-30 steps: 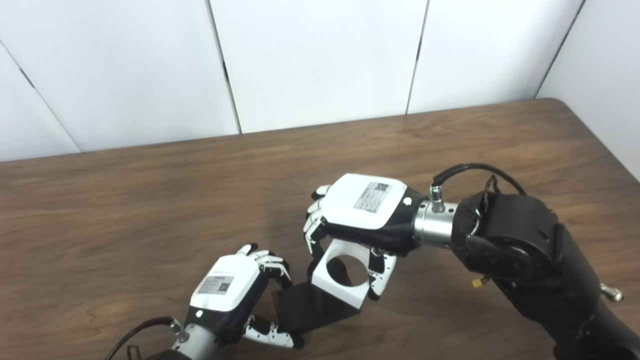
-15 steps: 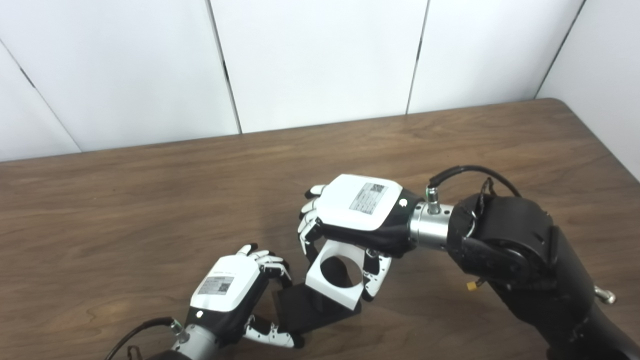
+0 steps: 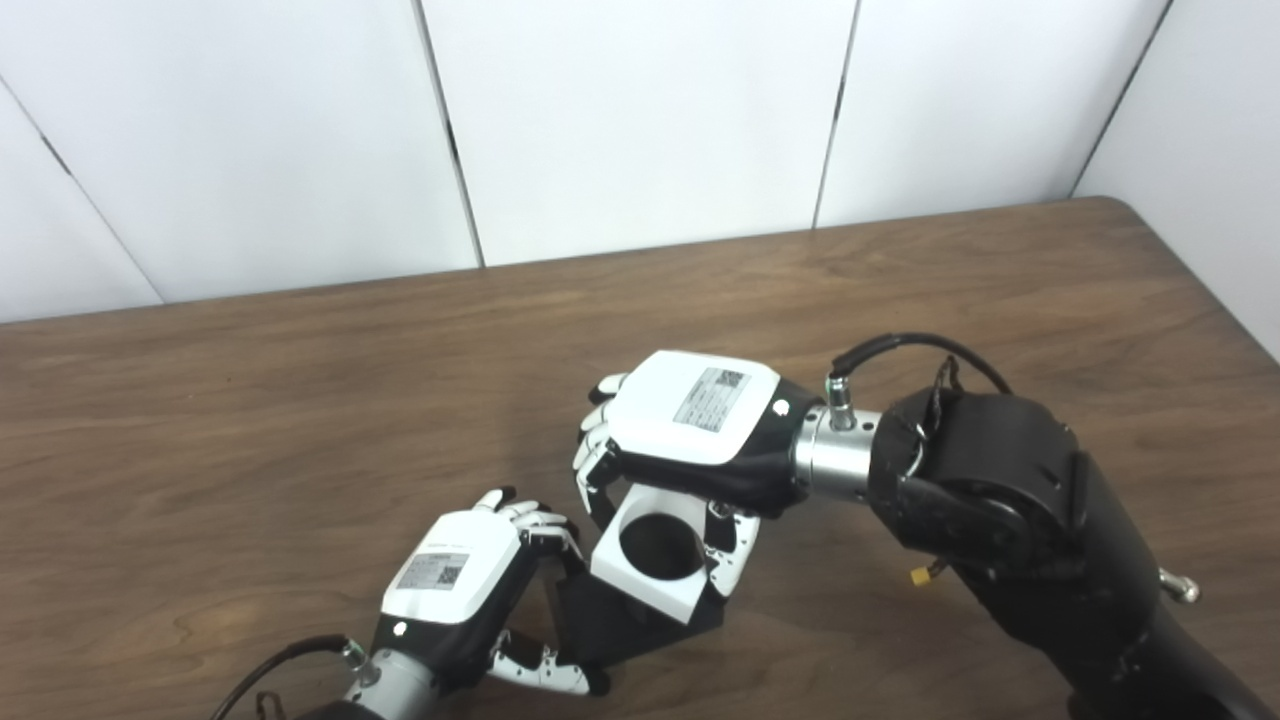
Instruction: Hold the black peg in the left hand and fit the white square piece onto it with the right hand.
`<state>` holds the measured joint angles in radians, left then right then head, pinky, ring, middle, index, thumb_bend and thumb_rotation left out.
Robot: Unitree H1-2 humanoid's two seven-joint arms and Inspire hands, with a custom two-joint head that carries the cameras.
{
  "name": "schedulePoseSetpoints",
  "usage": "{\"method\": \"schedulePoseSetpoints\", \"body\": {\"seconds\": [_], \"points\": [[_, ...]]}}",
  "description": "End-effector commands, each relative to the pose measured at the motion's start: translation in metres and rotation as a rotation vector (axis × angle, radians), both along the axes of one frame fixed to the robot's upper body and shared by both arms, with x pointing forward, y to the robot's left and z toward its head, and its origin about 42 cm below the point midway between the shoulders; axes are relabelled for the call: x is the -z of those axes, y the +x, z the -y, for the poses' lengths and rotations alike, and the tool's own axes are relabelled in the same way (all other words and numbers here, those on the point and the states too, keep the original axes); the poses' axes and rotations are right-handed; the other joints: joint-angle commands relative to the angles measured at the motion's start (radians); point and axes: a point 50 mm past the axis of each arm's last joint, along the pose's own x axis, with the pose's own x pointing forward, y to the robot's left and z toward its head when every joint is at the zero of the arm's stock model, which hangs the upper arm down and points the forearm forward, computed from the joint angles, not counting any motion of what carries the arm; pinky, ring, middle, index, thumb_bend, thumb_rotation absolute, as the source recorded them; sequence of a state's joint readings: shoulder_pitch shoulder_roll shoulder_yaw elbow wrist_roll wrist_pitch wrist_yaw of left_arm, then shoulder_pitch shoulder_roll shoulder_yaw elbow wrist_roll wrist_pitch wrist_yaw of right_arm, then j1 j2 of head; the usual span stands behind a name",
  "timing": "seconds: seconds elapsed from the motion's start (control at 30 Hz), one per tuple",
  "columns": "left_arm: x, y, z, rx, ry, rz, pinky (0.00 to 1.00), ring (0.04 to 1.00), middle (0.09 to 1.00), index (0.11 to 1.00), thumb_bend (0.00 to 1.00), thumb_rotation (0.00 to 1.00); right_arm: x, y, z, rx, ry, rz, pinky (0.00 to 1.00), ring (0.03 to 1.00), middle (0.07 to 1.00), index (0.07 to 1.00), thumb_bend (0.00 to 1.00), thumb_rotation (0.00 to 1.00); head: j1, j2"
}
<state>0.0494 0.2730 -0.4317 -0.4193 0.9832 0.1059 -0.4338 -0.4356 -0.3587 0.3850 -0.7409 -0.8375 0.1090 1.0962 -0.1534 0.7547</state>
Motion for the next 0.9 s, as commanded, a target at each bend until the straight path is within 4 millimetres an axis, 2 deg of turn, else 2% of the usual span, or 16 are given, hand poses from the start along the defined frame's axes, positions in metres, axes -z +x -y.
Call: {"method": "schedulePoseSetpoints", "body": {"seconds": [0.0, 0.87], "points": [[0.011, -0.005, 0.003, 0.021, 0.038, -0.056, 0.97, 0.869, 0.788, 0.488, 0.51, 0.05, -0.011, 0.001, -0.002, -0.018, 0.015, 0.066, 0.92, 0.842, 0.762, 0.483, 0.52, 0.13, -0.001, 0.001], [0.006, -0.007, 0.006, 0.021, 0.032, -0.053, 0.97, 0.87, 0.787, 0.488, 0.51, 0.05, 0.003, 0.012, 0.003, 0.021, 0.017, 0.029, 0.94, 0.848, 0.76, 0.483, 0.52, 0.13, 0.0, 0.012]]}}
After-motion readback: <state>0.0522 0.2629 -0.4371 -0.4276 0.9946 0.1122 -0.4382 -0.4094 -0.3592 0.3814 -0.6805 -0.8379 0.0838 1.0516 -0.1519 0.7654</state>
